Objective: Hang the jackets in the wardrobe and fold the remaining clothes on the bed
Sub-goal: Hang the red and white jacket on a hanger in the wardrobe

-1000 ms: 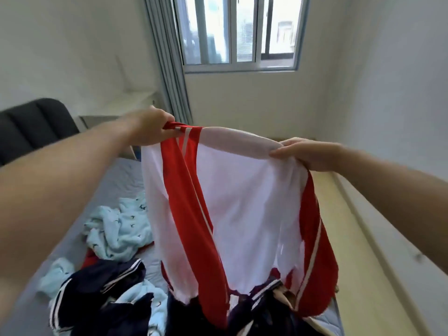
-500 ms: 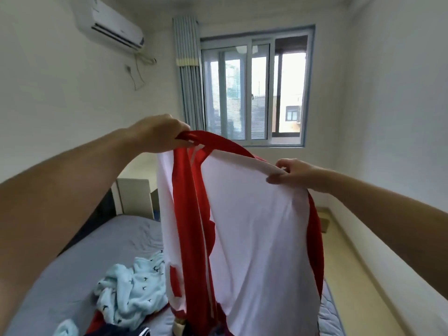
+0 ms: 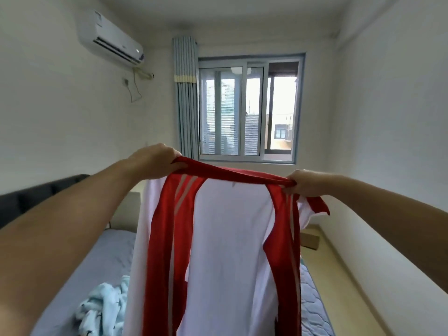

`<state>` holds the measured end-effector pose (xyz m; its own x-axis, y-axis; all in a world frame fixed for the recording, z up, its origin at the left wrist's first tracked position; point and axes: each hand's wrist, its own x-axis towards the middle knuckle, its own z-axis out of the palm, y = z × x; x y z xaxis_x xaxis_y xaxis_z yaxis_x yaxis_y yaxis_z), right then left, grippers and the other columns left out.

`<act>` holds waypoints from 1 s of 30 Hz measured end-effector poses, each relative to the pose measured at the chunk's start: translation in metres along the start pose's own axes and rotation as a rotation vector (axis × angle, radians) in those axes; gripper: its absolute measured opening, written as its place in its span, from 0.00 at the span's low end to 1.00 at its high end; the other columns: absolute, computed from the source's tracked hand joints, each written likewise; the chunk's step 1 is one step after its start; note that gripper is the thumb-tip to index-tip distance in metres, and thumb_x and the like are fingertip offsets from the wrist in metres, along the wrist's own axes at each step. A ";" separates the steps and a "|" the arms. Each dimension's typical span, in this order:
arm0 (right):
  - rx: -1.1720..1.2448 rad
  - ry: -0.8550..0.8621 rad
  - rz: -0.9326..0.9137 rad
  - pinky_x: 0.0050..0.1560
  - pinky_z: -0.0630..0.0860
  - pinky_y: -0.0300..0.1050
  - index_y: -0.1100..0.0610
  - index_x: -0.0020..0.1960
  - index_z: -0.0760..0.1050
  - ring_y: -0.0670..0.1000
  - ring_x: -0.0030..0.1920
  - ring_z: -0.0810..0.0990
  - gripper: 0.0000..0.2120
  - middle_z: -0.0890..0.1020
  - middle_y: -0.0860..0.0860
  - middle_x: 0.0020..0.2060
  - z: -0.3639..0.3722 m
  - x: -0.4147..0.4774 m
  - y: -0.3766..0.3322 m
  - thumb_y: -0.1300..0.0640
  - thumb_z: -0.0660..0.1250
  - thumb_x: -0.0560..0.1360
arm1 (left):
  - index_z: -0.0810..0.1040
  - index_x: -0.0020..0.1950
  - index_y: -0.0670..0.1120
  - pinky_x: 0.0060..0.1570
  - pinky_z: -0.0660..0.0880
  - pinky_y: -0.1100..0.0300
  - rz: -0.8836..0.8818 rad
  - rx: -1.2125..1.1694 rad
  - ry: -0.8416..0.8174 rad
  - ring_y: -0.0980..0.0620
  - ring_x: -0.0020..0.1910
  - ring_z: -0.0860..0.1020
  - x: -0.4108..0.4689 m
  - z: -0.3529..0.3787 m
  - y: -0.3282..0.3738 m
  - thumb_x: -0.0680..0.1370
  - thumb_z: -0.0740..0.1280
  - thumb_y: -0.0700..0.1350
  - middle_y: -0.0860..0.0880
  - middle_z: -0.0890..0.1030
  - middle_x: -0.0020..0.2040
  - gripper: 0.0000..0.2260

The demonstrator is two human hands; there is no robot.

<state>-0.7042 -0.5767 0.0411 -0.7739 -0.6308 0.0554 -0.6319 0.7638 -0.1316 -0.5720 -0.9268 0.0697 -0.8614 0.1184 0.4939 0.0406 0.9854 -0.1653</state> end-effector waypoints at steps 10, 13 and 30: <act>-0.203 0.357 0.031 0.39 0.72 0.43 0.52 0.48 0.76 0.51 0.37 0.76 0.06 0.79 0.49 0.38 -0.016 -0.004 0.009 0.56 0.60 0.79 | 0.74 0.50 0.47 0.33 0.68 0.58 0.066 0.279 0.163 0.44 0.39 0.80 0.013 0.013 0.011 0.80 0.59 0.52 0.47 0.80 0.40 0.10; -0.438 0.289 0.142 0.39 0.66 0.42 0.50 0.45 0.72 0.52 0.44 0.78 0.06 0.80 0.49 0.45 0.017 -0.017 0.025 0.56 0.57 0.78 | 0.71 0.48 0.47 0.34 0.68 0.58 0.115 0.416 -0.039 0.45 0.42 0.81 -0.003 0.050 0.022 0.82 0.55 0.47 0.47 0.81 0.44 0.08; -0.210 0.283 0.154 0.39 0.64 0.44 0.57 0.48 0.74 0.56 0.47 0.79 0.10 0.81 0.54 0.46 0.077 -0.030 0.026 0.52 0.58 0.80 | 0.73 0.47 0.48 0.31 0.70 0.57 -0.010 0.099 0.038 0.43 0.36 0.80 -0.010 0.110 0.040 0.81 0.58 0.53 0.46 0.80 0.39 0.11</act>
<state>-0.6946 -0.5482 -0.0404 -0.8226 -0.4659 0.3260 -0.4790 0.8767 0.0443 -0.6175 -0.9024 -0.0356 -0.8418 0.1146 0.5274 -0.0202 0.9698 -0.2431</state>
